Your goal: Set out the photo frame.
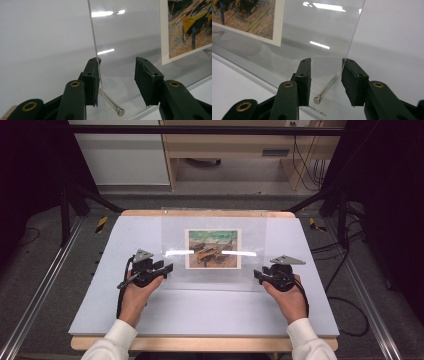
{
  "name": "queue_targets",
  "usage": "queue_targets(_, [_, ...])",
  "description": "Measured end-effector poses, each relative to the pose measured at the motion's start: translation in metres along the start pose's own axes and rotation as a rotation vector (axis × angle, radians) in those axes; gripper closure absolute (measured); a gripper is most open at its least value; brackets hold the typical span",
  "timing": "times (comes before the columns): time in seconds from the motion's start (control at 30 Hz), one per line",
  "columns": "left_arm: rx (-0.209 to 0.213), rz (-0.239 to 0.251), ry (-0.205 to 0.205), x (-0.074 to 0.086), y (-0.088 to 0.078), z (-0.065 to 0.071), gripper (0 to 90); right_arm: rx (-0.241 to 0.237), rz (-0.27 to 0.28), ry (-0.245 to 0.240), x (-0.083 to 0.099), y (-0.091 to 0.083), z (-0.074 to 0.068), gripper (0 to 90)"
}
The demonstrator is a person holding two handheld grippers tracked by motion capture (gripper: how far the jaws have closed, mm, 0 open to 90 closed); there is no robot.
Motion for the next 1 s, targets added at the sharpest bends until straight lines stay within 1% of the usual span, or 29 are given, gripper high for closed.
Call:
queue_targets(0.1, [-0.001,-0.001,-0.006,0.001,-0.001,0.000,56.8,0.002,-0.006,-0.002,0.001,-0.001,-0.001,61.8])
queue_targets(0.17, [-0.001,-0.002,-0.006,0.003,-0.003,0.001,57.8,0.005,-0.008,-0.014,0.002,-0.002,-0.001,62.9])
queue_targets(0.27, [0.000,-0.002,-0.002,0.005,-0.005,0.001,59.2,0.005,-0.011,-0.008,0.004,-0.003,-0.001,64.3])
queue_targets(0.37, [-0.002,-0.011,0.013,0.006,-0.007,0.001,60.0,0.005,-0.008,-0.013,0.006,-0.004,-0.002,64.6])
queue_targets(0.43, [-0.004,-0.010,0.013,0.007,-0.007,0.002,60.2,0.003,-0.007,-0.012,0.007,-0.005,-0.002,64.8])
queue_targets(0.47, [-0.006,-0.010,0.023,0.007,-0.008,0.002,60.2,0.004,-0.009,-0.012,0.008,-0.005,-0.002,65.1])
queue_targets(0.5, [0.008,-0.019,0.003,0.009,-0.008,0.004,60.2,0.004,-0.009,-0.013,0.008,-0.006,-0.003,65.3])
queue_targets(0.6, [0.009,-0.019,0.008,0.010,-0.009,0.004,60.3,0.000,-0.010,-0.020,0.009,-0.006,-0.003,65.5])
queue_targets(0.77, [0.013,-0.027,0.014,0.011,-0.010,0.004,60.6,-0.001,-0.010,-0.017,0.011,-0.007,-0.003,65.6])
queue_targets(0.87, [0.020,-0.024,0.006,0.012,-0.011,0.004,60.8,-0.002,-0.009,-0.015,0.012,-0.007,-0.004,65.6])
queue_targets(1.0, [0.022,-0.031,0.011,0.013,-0.012,0.004,61.1,-0.002,-0.015,-0.021,0.013,-0.008,-0.004,65.6])
Point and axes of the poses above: each handheld gripper's, and its own axes: y roughly forward along the jaws, x roughly out of its underside, z roughly to its right, the point moved 3 cm from there along y, roughly forward along the jaws
